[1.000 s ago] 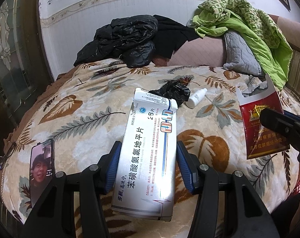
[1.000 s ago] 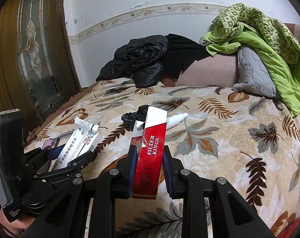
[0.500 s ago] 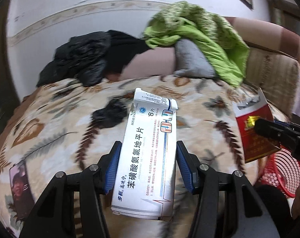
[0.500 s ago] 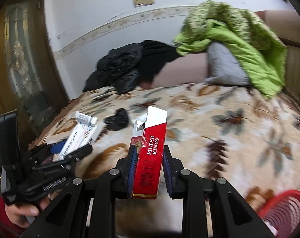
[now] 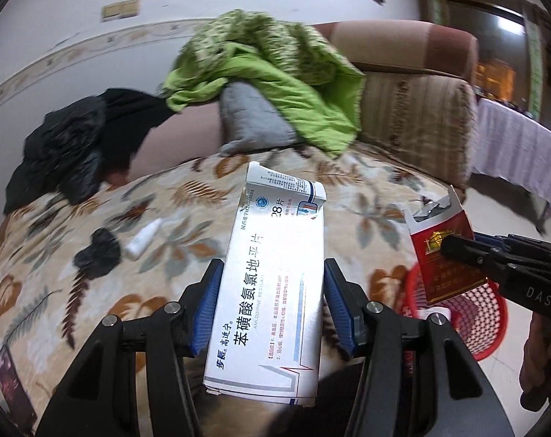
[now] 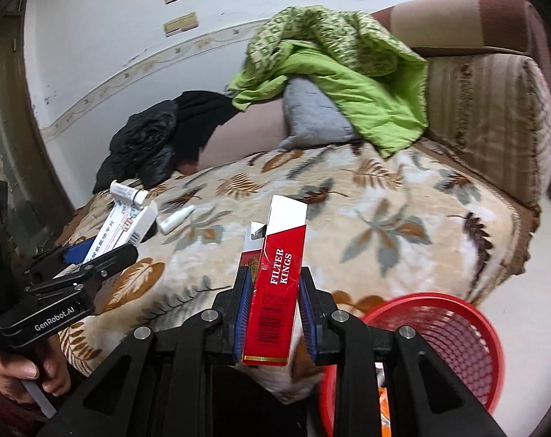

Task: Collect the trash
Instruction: 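Carry both boxes to the red wastebasket and open both grippers inside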

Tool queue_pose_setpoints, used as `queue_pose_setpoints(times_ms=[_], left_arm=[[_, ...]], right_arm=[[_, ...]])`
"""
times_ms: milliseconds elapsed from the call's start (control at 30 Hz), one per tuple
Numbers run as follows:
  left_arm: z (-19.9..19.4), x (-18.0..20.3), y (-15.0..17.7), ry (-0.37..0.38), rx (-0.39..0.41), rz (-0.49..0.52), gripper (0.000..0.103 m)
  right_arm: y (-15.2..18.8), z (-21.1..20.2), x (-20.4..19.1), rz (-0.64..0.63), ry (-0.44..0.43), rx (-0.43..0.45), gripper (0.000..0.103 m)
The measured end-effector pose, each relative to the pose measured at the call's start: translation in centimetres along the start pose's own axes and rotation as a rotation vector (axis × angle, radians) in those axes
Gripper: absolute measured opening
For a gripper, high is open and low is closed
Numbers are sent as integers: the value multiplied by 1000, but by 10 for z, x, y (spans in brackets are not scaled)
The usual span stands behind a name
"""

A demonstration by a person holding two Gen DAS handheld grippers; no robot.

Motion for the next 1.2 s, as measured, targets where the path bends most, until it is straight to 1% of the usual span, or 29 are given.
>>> queue_pose_setpoints(times_ms=[167, 300, 600, 833, 1200], left_arm=[[9, 32, -8, 54, -13, 55, 53], [19, 53, -12, 90, -36, 96, 53], [36, 98, -15, 130, -79, 183, 53], [48, 122, -10, 152, -111, 233, 53], [62, 142, 0, 172, -158, 275, 53]], right_arm=[[7, -23, 25, 33, 68, 2, 27], [13, -32, 42, 67, 116, -15, 27], [23, -46, 71, 110, 197, -32, 27], [28, -53, 85, 134, 224, -32, 27], [36, -50, 97, 159, 229, -46, 27]])
Point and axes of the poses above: each gripper's, at about its wrist camera, not at the fingertips, and z roughly the way its jaws point, x to its right, y to its underside, the point moved 1 cm from there along z, roughly the way its jaws point, and after that the axes turned 5 degrees about y, right-handed, at the moved point
